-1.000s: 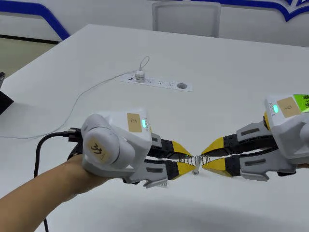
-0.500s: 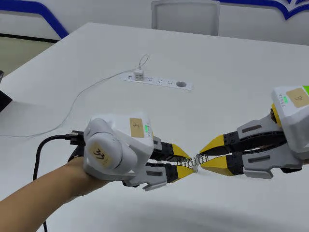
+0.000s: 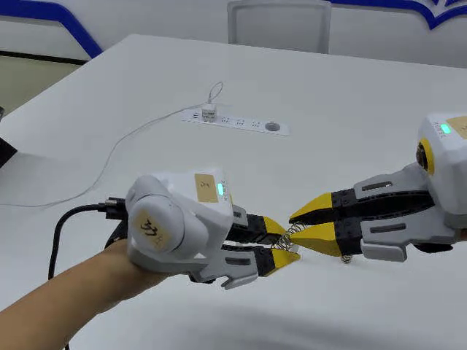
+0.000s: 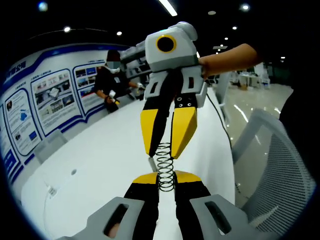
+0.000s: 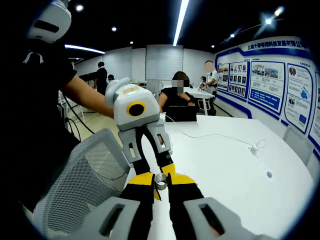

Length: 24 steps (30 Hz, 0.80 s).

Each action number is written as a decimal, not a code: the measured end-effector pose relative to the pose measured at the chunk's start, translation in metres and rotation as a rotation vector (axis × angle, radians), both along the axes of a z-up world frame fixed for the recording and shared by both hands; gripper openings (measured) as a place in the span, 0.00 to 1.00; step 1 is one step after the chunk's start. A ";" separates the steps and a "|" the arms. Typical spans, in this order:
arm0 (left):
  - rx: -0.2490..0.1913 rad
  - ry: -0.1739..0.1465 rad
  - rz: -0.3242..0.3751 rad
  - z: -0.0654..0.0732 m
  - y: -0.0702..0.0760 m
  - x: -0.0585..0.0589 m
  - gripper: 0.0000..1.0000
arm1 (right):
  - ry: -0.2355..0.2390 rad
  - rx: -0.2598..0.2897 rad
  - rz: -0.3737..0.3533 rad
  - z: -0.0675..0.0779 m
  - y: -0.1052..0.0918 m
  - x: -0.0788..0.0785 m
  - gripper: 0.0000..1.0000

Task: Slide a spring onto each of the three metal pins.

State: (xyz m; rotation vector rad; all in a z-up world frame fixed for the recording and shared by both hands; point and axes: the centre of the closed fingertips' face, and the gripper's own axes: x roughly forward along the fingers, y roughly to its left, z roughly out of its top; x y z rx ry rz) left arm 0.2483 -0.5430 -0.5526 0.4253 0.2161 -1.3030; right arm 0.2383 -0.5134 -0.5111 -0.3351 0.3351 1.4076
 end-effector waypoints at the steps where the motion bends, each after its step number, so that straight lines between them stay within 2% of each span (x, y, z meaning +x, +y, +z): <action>1: 0.003 -0.002 0.001 0.000 0.000 0.000 0.10 | 0.005 0.001 0.000 0.000 0.001 0.000 0.11; 5: 0.013 -0.003 0.004 -0.002 0.001 -0.002 0.10 | 0.052 0.007 -0.024 -0.002 0.003 -0.001 0.11; 6: 0.009 0.002 0.008 -0.002 0.001 -0.002 0.10 | 0.052 0.011 -0.029 -0.002 0.004 0.000 0.11; 8: -0.008 0.020 0.021 -0.001 0.002 -0.001 0.10 | 0.046 0.018 -0.042 -0.001 0.006 0.000 0.10; 10: -0.044 0.057 0.035 0.001 0.002 -0.001 0.11 | 0.042 0.027 -0.051 0.002 0.008 0.000 0.10; 15: -0.043 0.028 0.054 0.002 0.004 0.004 0.12 | 0.022 0.020 -0.077 0.002 0.008 0.006 0.10; 16: -0.047 0.028 0.059 0.003 0.004 0.004 0.12 | 0.022 0.018 -0.082 0.002 0.008 0.007 0.10; 17: -0.068 0.043 0.071 0.006 0.004 0.006 0.13 | 0.023 0.018 -0.087 0.002 0.008 0.008 0.10; 19: -0.102 0.060 0.084 0.009 0.004 0.007 0.20 | 0.021 0.021 -0.095 0.003 0.007 0.010 0.10; 21: -0.098 0.051 0.103 0.008 0.007 0.010 0.30 | 0.025 0.026 -0.098 0.004 0.007 0.011 0.10; 24: -0.090 0.060 0.120 0.004 0.012 0.012 0.33 | 0.013 0.020 -0.111 0.005 0.005 0.015 0.10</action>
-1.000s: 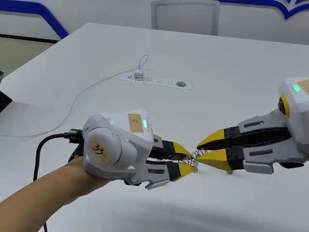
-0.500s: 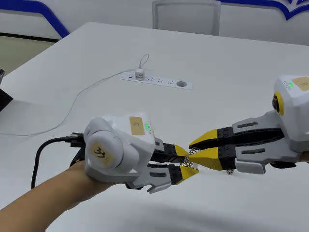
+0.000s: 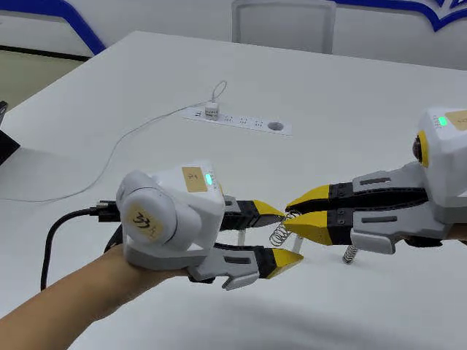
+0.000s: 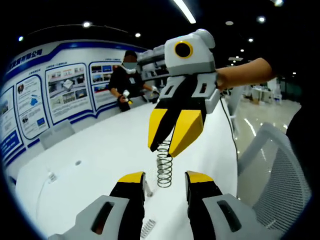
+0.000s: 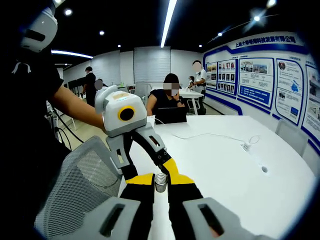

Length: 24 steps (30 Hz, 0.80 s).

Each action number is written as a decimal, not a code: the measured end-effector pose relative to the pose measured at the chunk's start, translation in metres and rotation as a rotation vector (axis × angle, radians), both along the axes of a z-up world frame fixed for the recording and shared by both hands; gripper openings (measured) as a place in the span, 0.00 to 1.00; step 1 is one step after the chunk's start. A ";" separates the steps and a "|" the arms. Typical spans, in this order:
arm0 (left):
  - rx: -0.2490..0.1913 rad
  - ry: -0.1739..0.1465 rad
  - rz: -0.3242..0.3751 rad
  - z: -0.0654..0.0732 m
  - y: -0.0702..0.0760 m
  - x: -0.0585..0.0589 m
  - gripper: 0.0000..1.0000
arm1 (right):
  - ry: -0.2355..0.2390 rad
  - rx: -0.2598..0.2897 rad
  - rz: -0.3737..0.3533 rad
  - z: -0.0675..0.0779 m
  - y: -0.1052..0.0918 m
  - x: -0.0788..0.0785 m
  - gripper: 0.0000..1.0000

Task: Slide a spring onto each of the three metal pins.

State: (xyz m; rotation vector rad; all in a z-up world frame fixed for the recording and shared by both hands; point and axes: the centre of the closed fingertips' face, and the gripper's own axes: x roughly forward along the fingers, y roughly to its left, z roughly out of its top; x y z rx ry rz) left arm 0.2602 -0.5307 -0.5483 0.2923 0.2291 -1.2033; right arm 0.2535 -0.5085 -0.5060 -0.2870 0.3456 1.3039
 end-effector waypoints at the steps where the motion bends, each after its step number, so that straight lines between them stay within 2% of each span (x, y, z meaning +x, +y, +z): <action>1: 0.000 0.002 0.010 -0.001 0.002 0.001 0.34 | 0.000 0.001 -0.008 0.001 -0.001 0.003 0.10; 4: 0.001 0.005 0.041 -0.004 0.009 0.004 0.43 | -0.006 0.002 -0.029 0.002 -0.004 0.008 0.10; 8: -0.008 0.018 0.098 -0.007 0.021 0.010 0.51 | -0.011 -0.006 -0.058 0.002 -0.009 0.017 0.10; 10: -0.012 0.018 0.146 -0.007 0.028 0.016 0.59 | -0.019 -0.013 -0.076 0.002 -0.011 0.022 0.10; 12: -0.035 0.023 0.181 -0.006 0.033 0.021 0.67 | -0.019 -0.015 -0.106 0.001 -0.015 0.030 0.10; 17: -0.038 0.023 0.215 -0.008 0.046 0.024 0.73 | -0.032 -0.039 -0.164 -0.002 -0.022 0.044 0.10; 20: -0.034 0.029 0.236 -0.011 0.054 0.026 0.78 | -0.024 -0.053 -0.213 -0.005 -0.029 0.054 0.10; 24: -0.036 0.048 0.282 -0.018 0.068 0.029 0.84 | -0.012 -0.090 -0.269 -0.014 -0.038 0.065 0.10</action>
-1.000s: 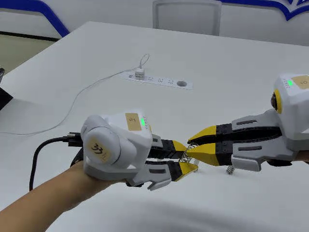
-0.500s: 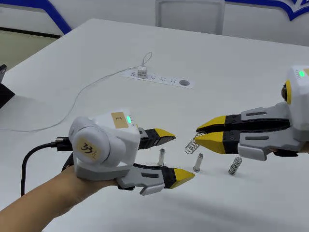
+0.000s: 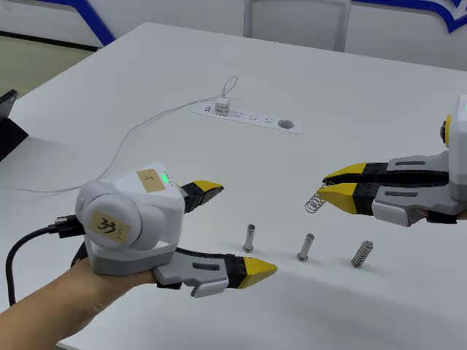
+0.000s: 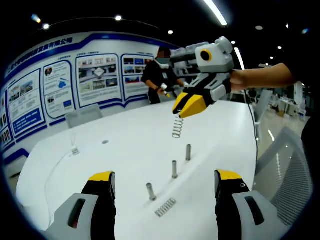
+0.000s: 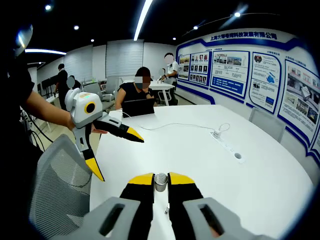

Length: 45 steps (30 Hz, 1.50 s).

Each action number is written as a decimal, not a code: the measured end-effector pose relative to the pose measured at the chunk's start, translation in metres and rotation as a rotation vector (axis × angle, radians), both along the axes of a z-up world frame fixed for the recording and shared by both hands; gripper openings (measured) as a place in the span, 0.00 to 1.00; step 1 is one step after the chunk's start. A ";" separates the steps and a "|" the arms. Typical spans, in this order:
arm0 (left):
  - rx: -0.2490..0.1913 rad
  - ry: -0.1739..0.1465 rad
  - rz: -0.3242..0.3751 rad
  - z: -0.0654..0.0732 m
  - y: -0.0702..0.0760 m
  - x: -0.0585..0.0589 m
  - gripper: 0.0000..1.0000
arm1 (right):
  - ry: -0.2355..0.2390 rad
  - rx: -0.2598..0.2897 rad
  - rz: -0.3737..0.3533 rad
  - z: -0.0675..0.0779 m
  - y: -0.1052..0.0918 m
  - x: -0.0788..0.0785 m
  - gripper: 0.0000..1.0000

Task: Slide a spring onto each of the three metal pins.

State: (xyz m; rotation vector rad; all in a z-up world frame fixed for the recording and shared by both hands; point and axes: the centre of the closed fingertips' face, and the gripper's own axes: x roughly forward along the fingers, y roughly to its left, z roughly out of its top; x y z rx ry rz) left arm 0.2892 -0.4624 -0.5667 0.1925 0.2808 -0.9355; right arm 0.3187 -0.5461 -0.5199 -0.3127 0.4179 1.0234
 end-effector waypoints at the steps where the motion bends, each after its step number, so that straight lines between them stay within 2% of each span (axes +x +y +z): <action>1: -0.004 0.002 0.007 -0.001 0.002 0.000 0.85 | 0.001 -0.009 -0.002 -0.002 -0.001 0.001 0.10; 4: -0.013 0.013 0.029 -0.006 0.012 -0.001 0.87 | 0.010 -0.054 -0.027 -0.013 -0.007 0.007 0.10; 8: -0.035 0.025 0.061 -0.011 0.022 -0.002 0.91 | 0.026 -0.074 -0.061 -0.023 -0.011 0.013 0.10; 12: -0.036 0.040 0.093 -0.022 0.030 -0.006 0.95 | 0.045 -0.103 -0.078 -0.037 -0.015 0.018 0.10; 16: -0.068 0.062 0.126 -0.028 0.034 -0.008 1.00 | 0.054 -0.137 -0.074 -0.049 -0.016 0.019 0.10; 24: -0.101 0.086 0.186 -0.036 0.044 -0.006 1.00 | 0.088 -0.153 -0.076 -0.064 -0.013 0.021 0.10; 30: -0.093 0.094 0.185 -0.040 0.043 -0.008 1.00 | 0.126 -0.139 -0.092 -0.071 -0.013 0.023 0.10; 33: -0.083 0.111 0.175 -0.045 0.041 -0.012 1.00 | 0.135 -0.148 -0.092 -0.075 -0.013 0.022 0.10; 38: -0.096 0.109 0.170 -0.042 0.037 -0.013 1.00 | 0.146 -0.164 -0.089 -0.082 -0.012 0.021 0.11; 41: -0.087 0.114 0.177 -0.044 0.039 -0.012 1.00 | 0.152 -0.169 -0.090 -0.087 -0.010 0.021 0.11; 45: -0.106 0.124 0.183 -0.043 0.040 -0.012 1.00 | 0.150 -0.204 -0.083 -0.097 -0.009 0.021 0.11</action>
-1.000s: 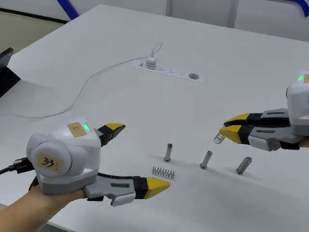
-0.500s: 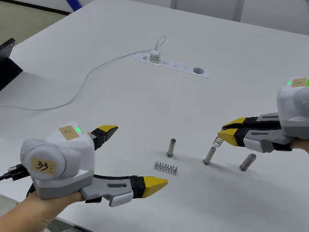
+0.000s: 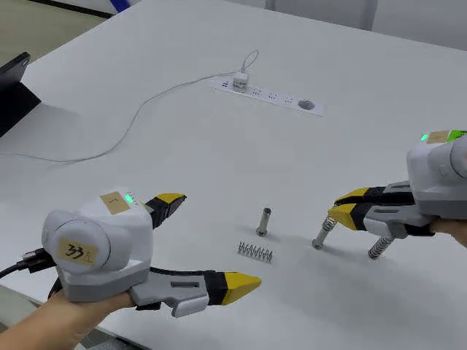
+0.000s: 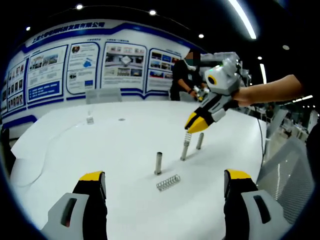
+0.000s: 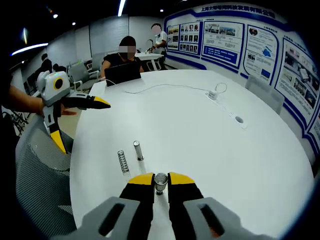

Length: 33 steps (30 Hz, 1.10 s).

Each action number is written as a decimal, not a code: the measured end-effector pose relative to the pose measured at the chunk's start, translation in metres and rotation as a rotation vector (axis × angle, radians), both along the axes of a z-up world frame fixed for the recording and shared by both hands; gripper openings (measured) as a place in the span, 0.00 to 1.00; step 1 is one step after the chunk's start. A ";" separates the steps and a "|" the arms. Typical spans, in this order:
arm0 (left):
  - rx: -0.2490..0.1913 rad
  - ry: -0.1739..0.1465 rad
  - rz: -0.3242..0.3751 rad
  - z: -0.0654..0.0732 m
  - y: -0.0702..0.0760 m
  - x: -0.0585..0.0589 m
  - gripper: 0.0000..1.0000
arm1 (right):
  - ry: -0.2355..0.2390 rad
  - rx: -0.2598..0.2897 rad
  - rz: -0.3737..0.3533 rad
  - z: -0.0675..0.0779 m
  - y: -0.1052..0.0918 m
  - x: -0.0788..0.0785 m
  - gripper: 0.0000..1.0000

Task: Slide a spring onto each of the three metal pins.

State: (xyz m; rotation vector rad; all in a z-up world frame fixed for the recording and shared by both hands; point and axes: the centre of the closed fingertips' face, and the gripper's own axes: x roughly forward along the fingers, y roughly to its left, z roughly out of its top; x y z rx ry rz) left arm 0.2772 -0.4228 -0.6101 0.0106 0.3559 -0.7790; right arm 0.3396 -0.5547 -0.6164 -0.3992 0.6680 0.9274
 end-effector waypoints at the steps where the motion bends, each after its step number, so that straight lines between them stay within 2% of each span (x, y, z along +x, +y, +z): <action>1: 0.002 -0.001 -0.002 0.000 -0.001 0.000 1.00 | 0.002 -0.002 -0.001 -0.002 0.000 0.000 0.11; 5: 0.026 0.009 -0.016 -0.005 -0.003 -0.002 1.00 | 0.007 -0.022 0.008 -0.013 0.002 -0.001 0.11; 11: 0.009 0.020 -0.008 -0.005 -0.001 -0.002 1.00 | 0.010 -0.049 0.008 -0.026 0.000 -0.001 0.11; 14: 0.023 0.029 -0.011 -0.009 -0.001 -0.002 1.00 | 0.010 -0.063 0.004 -0.031 -0.002 -0.001 0.11; 18: 0.030 0.033 -0.016 -0.011 -0.001 -0.002 1.00 | 0.009 -0.074 0.007 -0.035 -0.003 -0.002 0.11; 22: 0.038 0.051 -0.018 -0.015 -0.001 -0.003 1.00 | 0.013 -0.085 0.011 -0.040 -0.002 -0.002 0.12; 24: 0.027 0.047 -0.017 -0.013 -0.001 -0.003 1.00 | 0.007 -0.097 0.019 -0.042 -0.003 -0.002 0.12; 33: 0.034 0.056 -0.021 -0.016 -0.002 -0.004 1.00 | -0.002 -0.102 0.028 -0.041 -0.005 -0.002 0.14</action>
